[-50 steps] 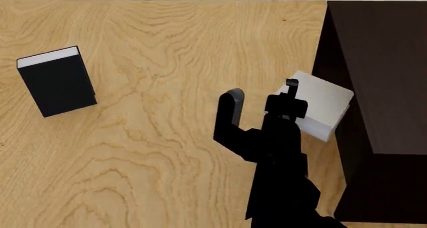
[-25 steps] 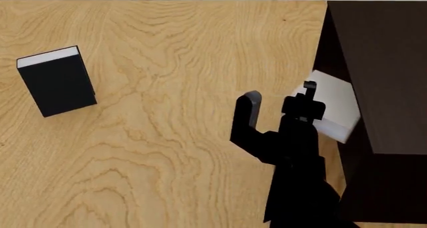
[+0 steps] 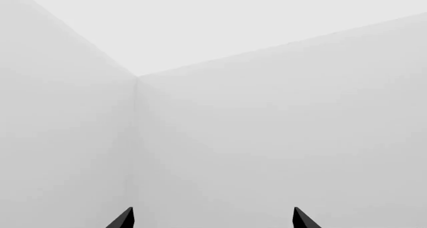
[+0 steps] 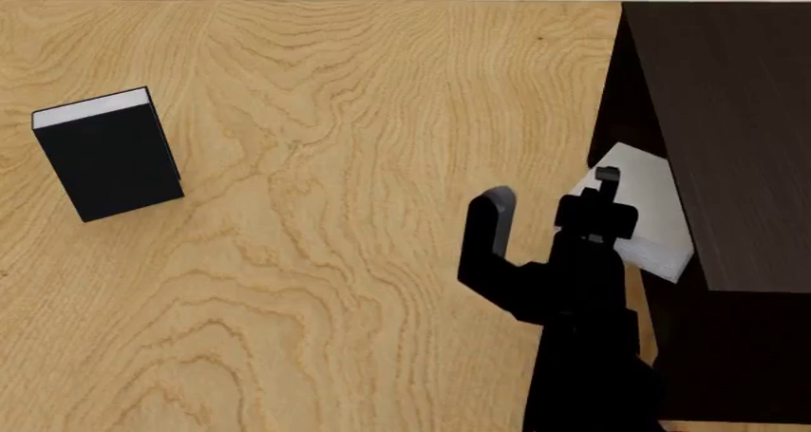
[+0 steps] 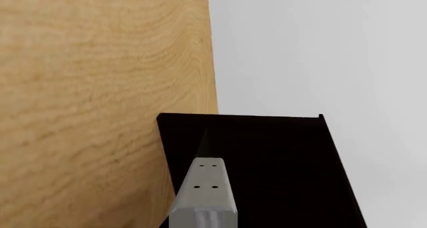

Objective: Pick up the book on the right and place it on the cabinet shelf.

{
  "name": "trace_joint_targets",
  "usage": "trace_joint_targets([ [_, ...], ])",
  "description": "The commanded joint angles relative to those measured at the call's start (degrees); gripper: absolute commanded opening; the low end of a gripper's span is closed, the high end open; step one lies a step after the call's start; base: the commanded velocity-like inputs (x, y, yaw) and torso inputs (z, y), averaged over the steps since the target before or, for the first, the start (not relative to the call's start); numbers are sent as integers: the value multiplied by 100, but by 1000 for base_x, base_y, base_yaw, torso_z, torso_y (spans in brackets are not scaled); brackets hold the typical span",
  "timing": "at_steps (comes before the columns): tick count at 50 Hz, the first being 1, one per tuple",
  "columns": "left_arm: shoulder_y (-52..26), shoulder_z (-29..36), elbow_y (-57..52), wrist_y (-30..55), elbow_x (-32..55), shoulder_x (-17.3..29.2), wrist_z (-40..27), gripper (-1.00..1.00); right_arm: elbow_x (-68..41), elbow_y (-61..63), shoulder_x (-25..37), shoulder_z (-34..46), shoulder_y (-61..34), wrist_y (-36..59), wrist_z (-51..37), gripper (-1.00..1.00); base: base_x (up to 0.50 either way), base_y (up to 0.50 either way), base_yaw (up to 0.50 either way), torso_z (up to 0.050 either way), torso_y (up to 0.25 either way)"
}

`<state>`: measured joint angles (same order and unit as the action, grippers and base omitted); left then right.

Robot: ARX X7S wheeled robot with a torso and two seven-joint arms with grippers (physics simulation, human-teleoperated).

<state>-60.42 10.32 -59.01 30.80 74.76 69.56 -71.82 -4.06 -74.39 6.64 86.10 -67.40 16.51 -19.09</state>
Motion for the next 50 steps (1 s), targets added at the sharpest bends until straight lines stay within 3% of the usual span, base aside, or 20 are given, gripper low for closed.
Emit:
trace_joint_targets([
  [1,-81,68,-24,-3,58,43,-58,100,388,-60,84,35,46,191,18,-100,0,0,0,0,0],
  [13,-126,148,-23,-47,66,89,-75,100,375,-60,115,-118,78,253,38,-100,0,0,-1,0,0],
  [14,-139,156,-21,-45,71,93,-74,100,373,-60,116,-138,78,268,29,100,0,0,-3,0,0],
  [31,-470,325,20,76,142,-17,-67,100,385,-60,166,-381,23,317,-47,100,0,0,0,0,1],
  [50,-416,346,5,-6,97,40,-82,100,420,-60,-101,-450,-43,-379,62,100,0,0,0,0,1],
])
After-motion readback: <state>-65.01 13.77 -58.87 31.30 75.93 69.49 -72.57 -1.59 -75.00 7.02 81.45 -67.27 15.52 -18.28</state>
